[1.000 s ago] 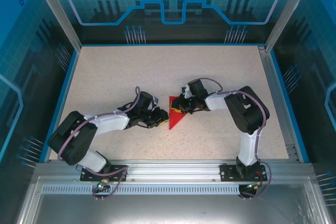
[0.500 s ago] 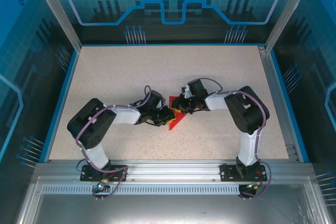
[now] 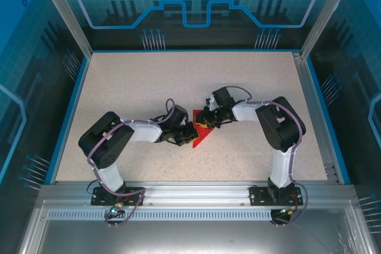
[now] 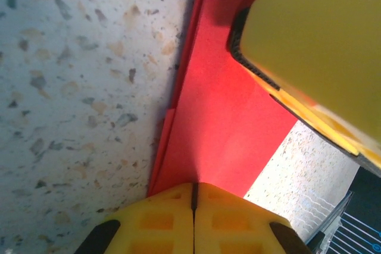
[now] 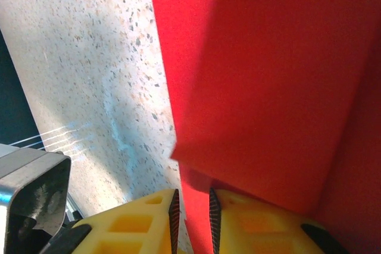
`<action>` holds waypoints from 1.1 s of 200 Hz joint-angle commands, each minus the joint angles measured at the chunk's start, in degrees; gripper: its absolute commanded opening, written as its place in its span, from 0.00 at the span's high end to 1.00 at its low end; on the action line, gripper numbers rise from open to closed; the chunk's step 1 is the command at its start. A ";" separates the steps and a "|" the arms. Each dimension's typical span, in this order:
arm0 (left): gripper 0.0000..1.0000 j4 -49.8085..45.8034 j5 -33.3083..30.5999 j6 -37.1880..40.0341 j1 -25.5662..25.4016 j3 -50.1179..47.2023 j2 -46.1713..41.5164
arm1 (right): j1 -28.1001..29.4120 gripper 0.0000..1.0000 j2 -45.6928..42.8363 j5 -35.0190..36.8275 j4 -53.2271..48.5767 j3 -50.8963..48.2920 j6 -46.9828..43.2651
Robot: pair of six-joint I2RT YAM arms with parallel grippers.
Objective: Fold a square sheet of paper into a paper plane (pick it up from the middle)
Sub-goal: Fourth fold the wing at the center of the table.
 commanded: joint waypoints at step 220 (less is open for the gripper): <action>0.97 -12.22 -3.43 1.84 -1.10 -3.03 2.68 | -5.80 0.91 5.12 3.04 -3.89 5.17 -10.68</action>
